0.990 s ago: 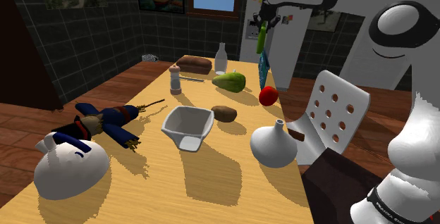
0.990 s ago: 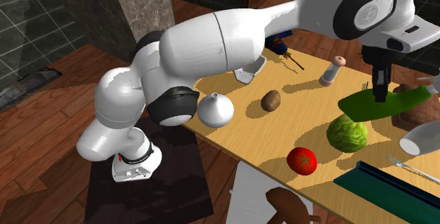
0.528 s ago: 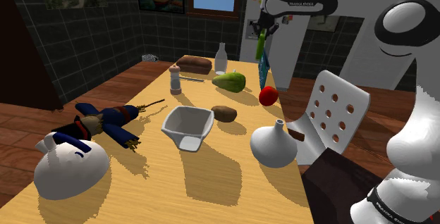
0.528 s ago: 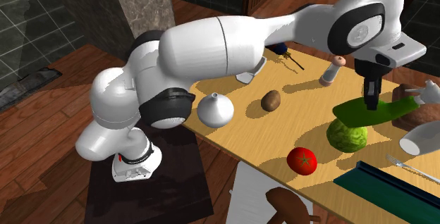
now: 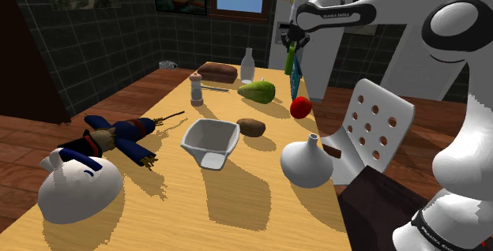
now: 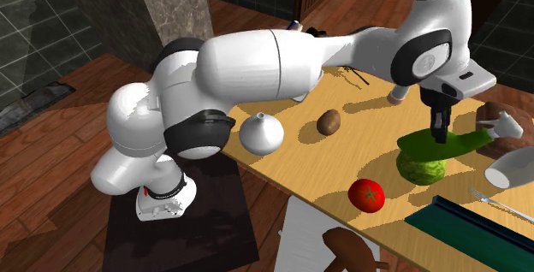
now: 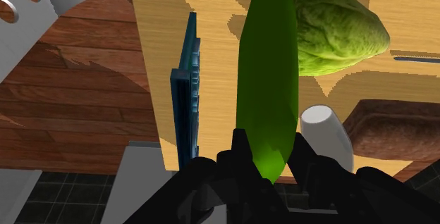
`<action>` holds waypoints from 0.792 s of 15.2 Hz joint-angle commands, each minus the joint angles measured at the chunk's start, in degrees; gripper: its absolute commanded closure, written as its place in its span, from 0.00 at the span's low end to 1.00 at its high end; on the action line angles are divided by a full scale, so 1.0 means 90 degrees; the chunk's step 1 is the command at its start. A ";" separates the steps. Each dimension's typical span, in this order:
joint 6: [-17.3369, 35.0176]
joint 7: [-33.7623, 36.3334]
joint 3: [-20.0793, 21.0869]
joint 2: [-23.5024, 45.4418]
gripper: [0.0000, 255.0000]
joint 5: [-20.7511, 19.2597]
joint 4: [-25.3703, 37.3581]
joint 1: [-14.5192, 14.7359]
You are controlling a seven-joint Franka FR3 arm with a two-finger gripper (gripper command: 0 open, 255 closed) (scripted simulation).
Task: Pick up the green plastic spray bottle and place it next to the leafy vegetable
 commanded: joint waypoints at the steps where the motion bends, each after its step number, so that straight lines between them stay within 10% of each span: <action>1: 0.0164 0.0078 -0.0012 -0.0019 1.00 -0.0028 -0.0196 -0.0053; 12: 0.0912 0.0526 -0.0156 0.0072 1.00 -0.0308 -0.0962 -0.0155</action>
